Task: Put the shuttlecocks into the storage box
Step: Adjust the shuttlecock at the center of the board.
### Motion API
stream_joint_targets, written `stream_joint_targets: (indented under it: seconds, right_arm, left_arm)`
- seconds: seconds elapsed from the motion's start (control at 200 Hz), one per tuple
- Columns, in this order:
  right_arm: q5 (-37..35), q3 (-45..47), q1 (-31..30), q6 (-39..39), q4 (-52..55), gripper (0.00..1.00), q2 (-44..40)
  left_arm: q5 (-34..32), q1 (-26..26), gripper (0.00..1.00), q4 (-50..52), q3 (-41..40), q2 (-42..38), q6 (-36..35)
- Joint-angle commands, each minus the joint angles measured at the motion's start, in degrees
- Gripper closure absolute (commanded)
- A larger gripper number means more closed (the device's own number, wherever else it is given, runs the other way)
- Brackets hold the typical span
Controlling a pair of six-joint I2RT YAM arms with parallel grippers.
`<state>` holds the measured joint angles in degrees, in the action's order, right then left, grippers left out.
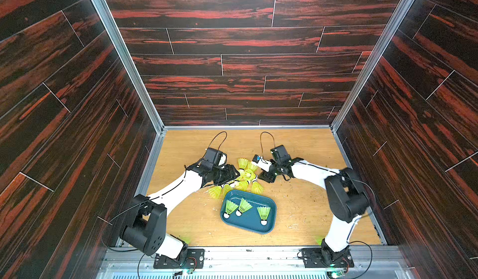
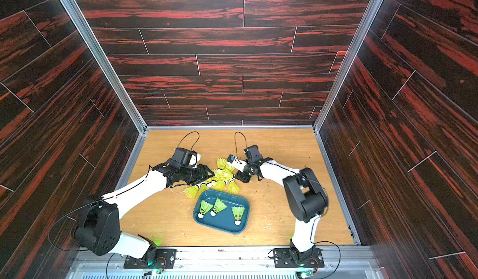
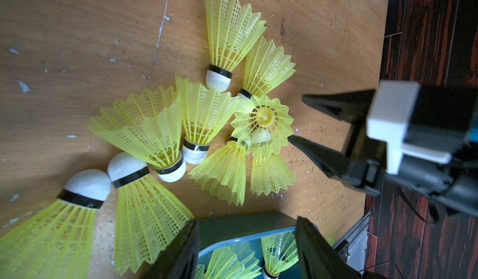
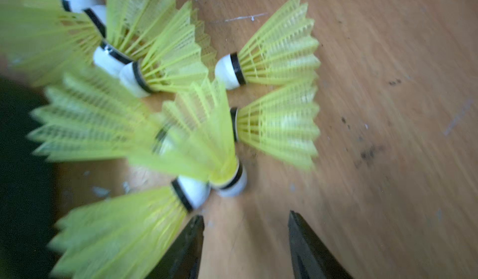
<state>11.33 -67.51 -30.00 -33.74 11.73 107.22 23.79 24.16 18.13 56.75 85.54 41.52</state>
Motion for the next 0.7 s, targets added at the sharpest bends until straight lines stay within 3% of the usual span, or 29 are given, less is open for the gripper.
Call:
stream_joint_targets:
  seconds: [0.0,0.696]
  right_arm:
    - [0.8,-2.9,-1.4,-1.4,1.3,0.45,2.4]
    - [-4.0,-6.7,-4.4,3.3,0.5,0.48,7.5]
  left_arm:
    - [1.2,-0.3,0.37,-0.2,0.6,0.1,-0.9]
    - [3.3,-0.6,0.38,-1.7,0.5,0.2,-0.4]
